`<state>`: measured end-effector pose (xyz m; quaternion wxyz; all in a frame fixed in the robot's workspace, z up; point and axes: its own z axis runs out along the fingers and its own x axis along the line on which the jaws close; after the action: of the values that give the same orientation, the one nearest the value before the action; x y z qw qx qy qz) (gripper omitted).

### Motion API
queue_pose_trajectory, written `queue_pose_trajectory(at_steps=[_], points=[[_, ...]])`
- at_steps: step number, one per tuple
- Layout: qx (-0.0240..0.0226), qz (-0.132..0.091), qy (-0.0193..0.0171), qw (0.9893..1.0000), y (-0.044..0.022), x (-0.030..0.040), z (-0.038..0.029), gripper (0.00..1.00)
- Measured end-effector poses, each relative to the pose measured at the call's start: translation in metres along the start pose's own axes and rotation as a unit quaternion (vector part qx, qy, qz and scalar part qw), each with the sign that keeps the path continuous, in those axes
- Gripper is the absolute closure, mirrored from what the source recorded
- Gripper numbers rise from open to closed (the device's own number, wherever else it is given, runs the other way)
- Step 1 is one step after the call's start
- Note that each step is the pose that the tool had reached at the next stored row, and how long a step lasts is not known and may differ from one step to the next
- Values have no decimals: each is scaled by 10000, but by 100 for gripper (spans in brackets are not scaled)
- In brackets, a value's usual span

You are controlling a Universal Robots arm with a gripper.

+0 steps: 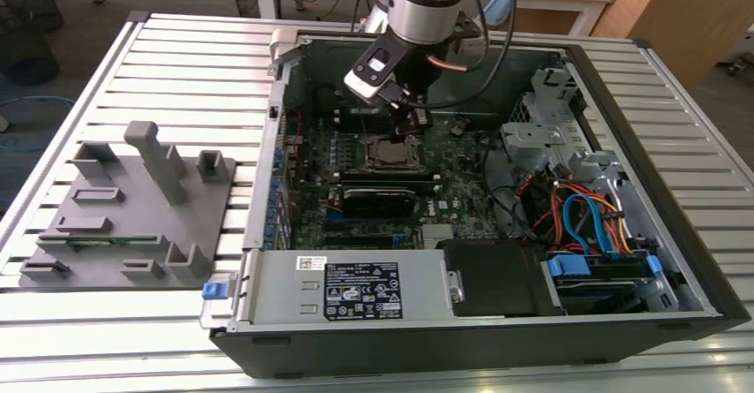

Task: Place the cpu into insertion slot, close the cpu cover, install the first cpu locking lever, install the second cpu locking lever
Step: 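Install the first cpu locking lever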

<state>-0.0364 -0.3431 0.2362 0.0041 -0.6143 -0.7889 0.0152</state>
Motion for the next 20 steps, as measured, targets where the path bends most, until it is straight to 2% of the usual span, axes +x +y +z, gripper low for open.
queue_pose_trajectory(at_steps=[8,20], points=[[-2,-55,-1,10000,-1,0,-37,90],[-1,-69,-2,10000,-1,-1,-38,90]])
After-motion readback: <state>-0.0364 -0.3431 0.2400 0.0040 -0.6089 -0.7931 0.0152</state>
